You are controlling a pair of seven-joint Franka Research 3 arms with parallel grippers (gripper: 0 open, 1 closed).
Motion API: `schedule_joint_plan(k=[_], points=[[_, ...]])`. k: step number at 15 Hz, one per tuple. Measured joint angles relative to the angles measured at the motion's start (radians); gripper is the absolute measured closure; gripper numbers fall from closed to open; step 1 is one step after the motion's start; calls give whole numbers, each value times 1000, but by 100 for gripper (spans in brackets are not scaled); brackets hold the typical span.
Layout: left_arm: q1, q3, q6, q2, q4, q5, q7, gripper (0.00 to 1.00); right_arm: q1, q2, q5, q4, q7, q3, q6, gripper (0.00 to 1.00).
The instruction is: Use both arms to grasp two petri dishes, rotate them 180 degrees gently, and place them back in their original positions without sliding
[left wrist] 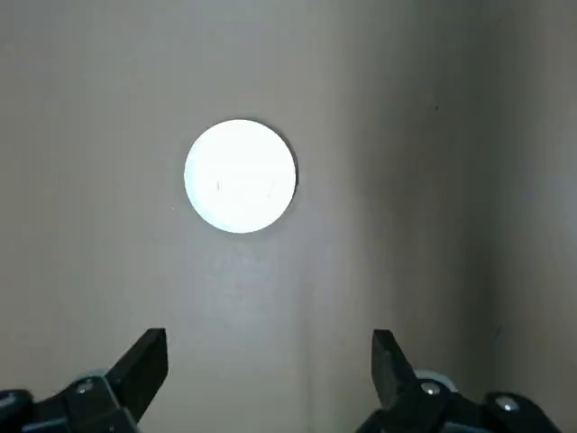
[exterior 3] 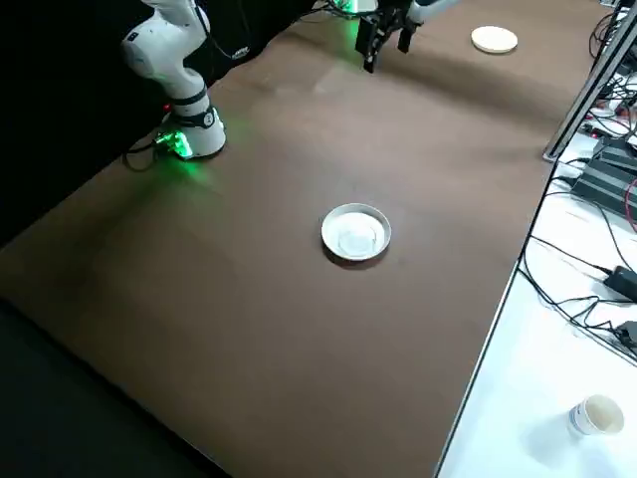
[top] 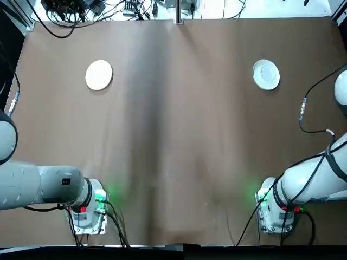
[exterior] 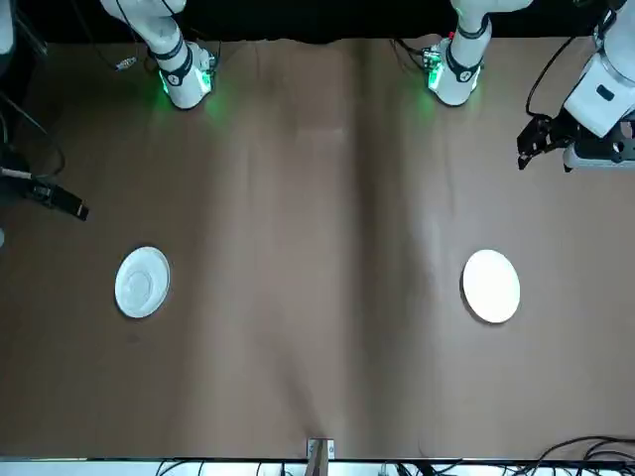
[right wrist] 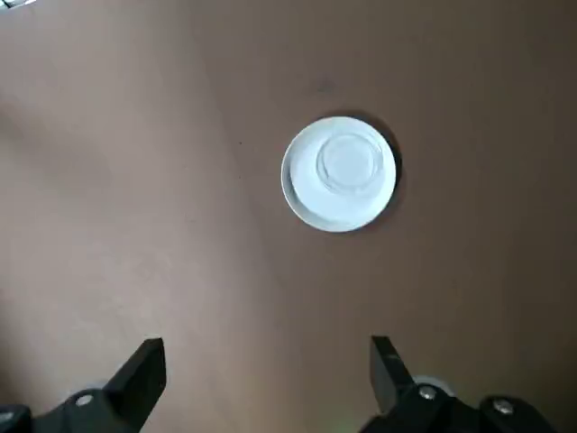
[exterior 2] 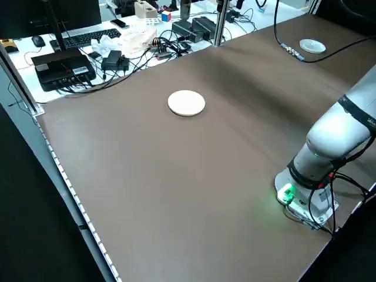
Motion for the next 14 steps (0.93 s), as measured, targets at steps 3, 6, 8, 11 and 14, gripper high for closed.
schedule_joint_plan(k=[3,6,8,11,14], points=[[0,0,0,0,0,0,0,0,-20,-34,0,0,59,34,-36,0],[0,-3,0,0,0,0,0,0,-79,-73,-10,-14,75,112,-48,0],[0,-5,0,0,0,0,0,0,-87,-108,-13,-50,78,123,-45,0],[1,-5,0,0,0,0,0,0,-92,-115,-14,-65,76,123,-38,0],[2,-5,0,0,0,0,0,0,-94,-115,-35,-74,-12,124,-35,0]])
